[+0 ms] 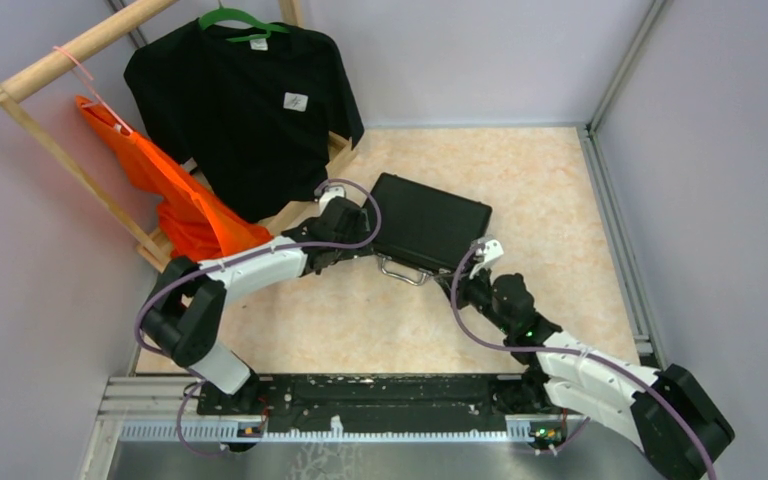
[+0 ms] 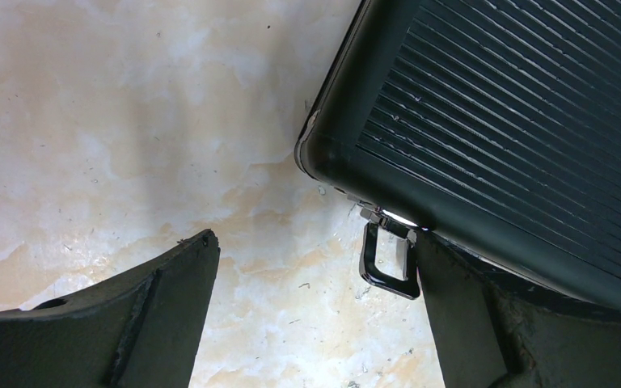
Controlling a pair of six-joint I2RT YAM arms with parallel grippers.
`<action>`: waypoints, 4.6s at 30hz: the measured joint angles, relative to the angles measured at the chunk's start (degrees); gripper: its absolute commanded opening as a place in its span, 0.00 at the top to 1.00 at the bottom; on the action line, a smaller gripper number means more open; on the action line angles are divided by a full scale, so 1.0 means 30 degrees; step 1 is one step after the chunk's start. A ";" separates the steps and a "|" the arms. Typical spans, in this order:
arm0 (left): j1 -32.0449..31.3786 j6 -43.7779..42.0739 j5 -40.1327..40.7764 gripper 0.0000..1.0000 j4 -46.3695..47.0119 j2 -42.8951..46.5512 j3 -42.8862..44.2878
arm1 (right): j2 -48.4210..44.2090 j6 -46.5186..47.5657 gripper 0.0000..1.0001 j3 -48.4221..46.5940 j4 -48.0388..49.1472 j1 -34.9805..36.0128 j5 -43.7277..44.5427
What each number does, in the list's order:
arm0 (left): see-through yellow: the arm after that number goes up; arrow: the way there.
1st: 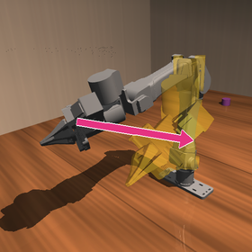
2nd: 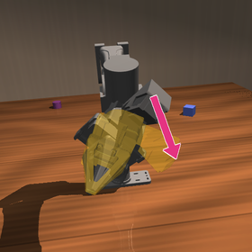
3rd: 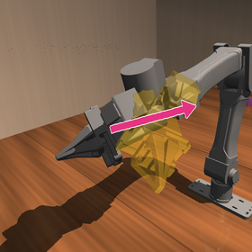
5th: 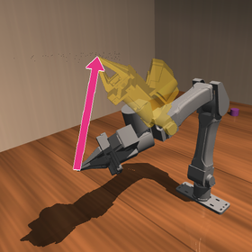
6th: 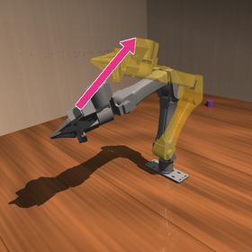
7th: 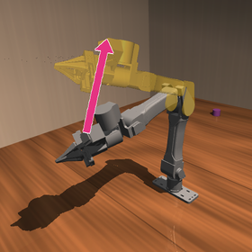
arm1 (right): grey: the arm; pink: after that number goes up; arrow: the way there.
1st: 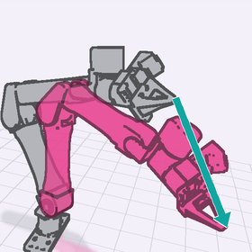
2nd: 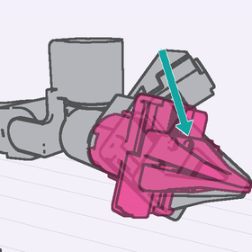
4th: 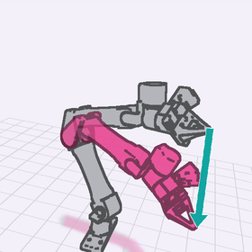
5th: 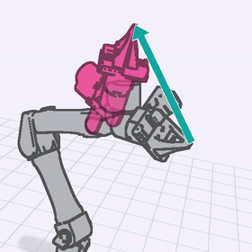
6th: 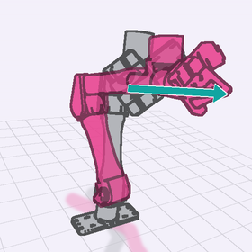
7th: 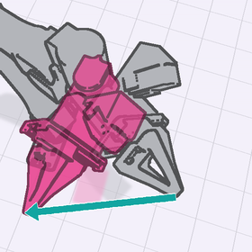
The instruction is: Pack up texas hold em set
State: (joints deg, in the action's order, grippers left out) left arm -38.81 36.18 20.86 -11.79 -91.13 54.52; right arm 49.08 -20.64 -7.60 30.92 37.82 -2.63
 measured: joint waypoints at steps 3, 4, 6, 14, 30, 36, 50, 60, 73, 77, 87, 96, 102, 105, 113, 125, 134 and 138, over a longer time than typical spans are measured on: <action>-0.0015 0.0000 0.0000 0.06 0.0007 -0.0058 0.0007 | -0.0160 -0.0029 1.00 0.0000 -0.1100 0.0000 0.1705; -0.0015 0.0000 0.0000 0.07 -0.0029 -0.0095 0.0051 | -0.0117 -0.0095 1.00 0.0000 -0.1384 0.0000 0.2266; -0.0022 0.0051 0.0029 0.07 -0.0124 -0.0124 0.0153 | 0.0036 -0.0328 1.00 0.0000 -0.1617 0.0000 0.3155; -0.0175 0.0124 0.0452 0.18 0.1086 0.2958 -0.1690 | 0.0408 -0.0860 0.92 -0.0867 -0.2725 -0.0044 0.5056; -0.9041 -0.2616 0.4189 0.15 1.2648 0.2965 -0.8546 | -0.1064 -0.1880 0.41 -0.2295 -0.5362 -0.0874 0.6615; -1.1985 -0.7847 0.8349 0.24 2.4509 -0.4335 -0.9216 | -0.2739 -0.2506 0.44 -0.2616 -0.7329 -0.1486 0.7300; -1.2823 -1.3012 0.7949 0.16 3.2800 -0.9799 -0.6652 | -0.9311 -0.2703 0.46 -0.2900 -1.2029 -0.1829 0.8393; -1.1999 -1.2451 0.6739 0.17 3.2873 -0.9500 -0.5595 | -1.0061 -0.2484 0.47 -0.2892 -1.3041 -0.1829 0.8575; -1.1242 -1.2284 0.6630 0.24 3.2895 -1.0710 -0.3679 | -1.0229 -0.1151 0.48 -0.2900 -1.3471 -0.1851 0.9165; -1.1132 -1.1956 0.6462 0.24 3.2887 -1.0870 -0.3679 | -1.0185 -0.1020 0.48 -0.2900 -1.3471 -0.1880 0.9311; -1.0994 -1.1504 0.6273 0.30 3.2968 -1.0870 -0.3854 | -1.0178 -0.0976 0.48 -0.2900 -1.3478 -0.1880 0.9428; -1.0907 -1.1555 0.5836 0.25 3.3055 -1.0834 -0.4182 | -1.0142 -0.0984 0.48 -0.2900 -1.3478 -0.1880 0.9428; -1.1081 -1.2502 0.5880 0.24 3.3055 -1.0914 -0.4102 | -1.0083 -0.0998 0.48 -0.2900 -1.3478 -0.1880 0.9428; -1.1154 -1.2713 0.6025 0.24 3.3055 -1.1030 -0.3956 | -1.0091 -0.1005 0.48 -0.2900 -1.3486 -0.1880 0.9428; -1.1344 -1.3391 0.6455 0.26 3.3033 -1.1351 -0.3497 | -1.0193 -0.1013 0.48 -0.2900 -1.3617 -0.1880 0.9435; -1.1380 -1.3362 0.6696 0.25 3.3026 -1.1460 -0.3388 | -1.0236 -0.1049 0.48 -0.2892 -1.3610 -0.1880 0.9435; -1.1540 -1.2947 0.6696 0.18 3.3026 -1.1438 -0.3534 | -1.0236 -0.1056 0.48 -0.2856 -1.3595 -0.1880 0.9428; -1.1810 -1.2524 0.7045 0.18 3.2749 -1.1803 -0.4284 | -1.0236 -0.1064 0.48 -0.2841 -1.3588 -0.1880 0.9420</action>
State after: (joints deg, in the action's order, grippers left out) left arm -74.24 -1.39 42.00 86.46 -126.54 41.67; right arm 18.37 -23.83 -16.12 -9.85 32.18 25.63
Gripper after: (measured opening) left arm 0.819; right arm 0.519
